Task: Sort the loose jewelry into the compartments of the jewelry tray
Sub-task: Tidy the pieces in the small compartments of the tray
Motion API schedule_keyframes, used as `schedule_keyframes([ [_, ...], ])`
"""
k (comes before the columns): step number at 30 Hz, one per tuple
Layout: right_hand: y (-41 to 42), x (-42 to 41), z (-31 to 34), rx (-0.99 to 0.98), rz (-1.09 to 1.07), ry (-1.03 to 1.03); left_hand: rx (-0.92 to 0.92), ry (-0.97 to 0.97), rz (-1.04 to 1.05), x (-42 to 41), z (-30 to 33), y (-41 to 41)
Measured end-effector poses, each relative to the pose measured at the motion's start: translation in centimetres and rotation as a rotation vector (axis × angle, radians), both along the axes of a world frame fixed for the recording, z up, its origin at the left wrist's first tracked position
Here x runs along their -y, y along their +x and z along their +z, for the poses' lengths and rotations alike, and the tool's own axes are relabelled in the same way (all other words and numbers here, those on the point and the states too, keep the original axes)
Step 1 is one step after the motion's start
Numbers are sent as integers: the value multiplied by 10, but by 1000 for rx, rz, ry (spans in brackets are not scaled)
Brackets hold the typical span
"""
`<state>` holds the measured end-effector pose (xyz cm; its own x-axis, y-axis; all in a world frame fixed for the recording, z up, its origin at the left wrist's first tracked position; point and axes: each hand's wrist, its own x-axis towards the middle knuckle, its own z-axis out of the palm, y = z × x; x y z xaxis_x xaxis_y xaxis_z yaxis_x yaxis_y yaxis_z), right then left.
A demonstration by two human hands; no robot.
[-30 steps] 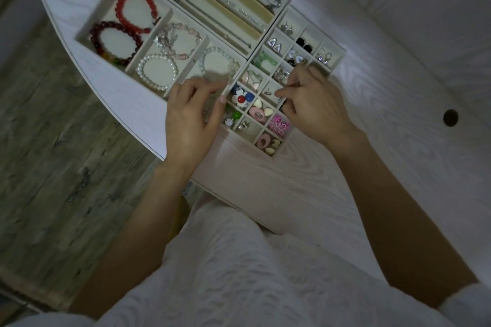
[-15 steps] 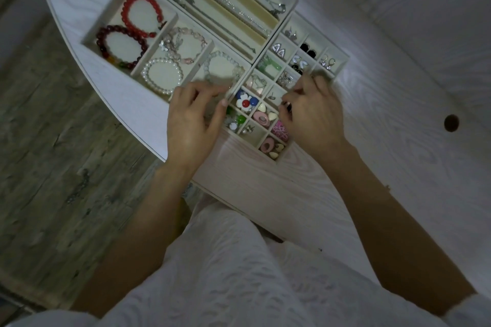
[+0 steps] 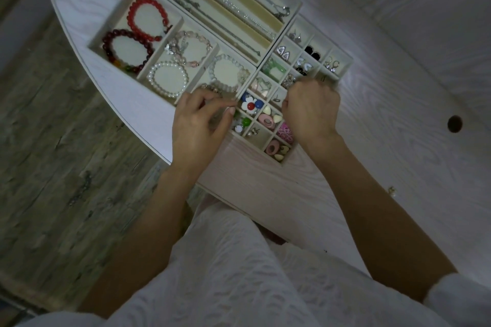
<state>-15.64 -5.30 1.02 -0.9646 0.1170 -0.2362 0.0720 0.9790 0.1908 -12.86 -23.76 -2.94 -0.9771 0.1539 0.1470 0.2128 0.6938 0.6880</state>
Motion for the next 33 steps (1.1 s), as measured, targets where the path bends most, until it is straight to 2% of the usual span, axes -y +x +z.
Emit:
schedule_keyframes([
  [5,7,-2,-14,-81,-64,-62,-7,-1,-9,0,0,-1],
  [15,31,-23,-15,-313,-21,-507,-2,-7,-25,-2,1,-1],
  [18,26,-31,-12,-276,49,-520,-3,-6,-31,-3,-1,-1],
  [23,14,-32,-9,-93,91,-407,-16,-6,-34,-5,-1,0],
  [28,12,-36,-6,-100,161,-406,-7,2,-31,-4,0,1],
  [33,17,-41,-1,-62,327,-453,-3,-6,-28,-4,0,2],
])
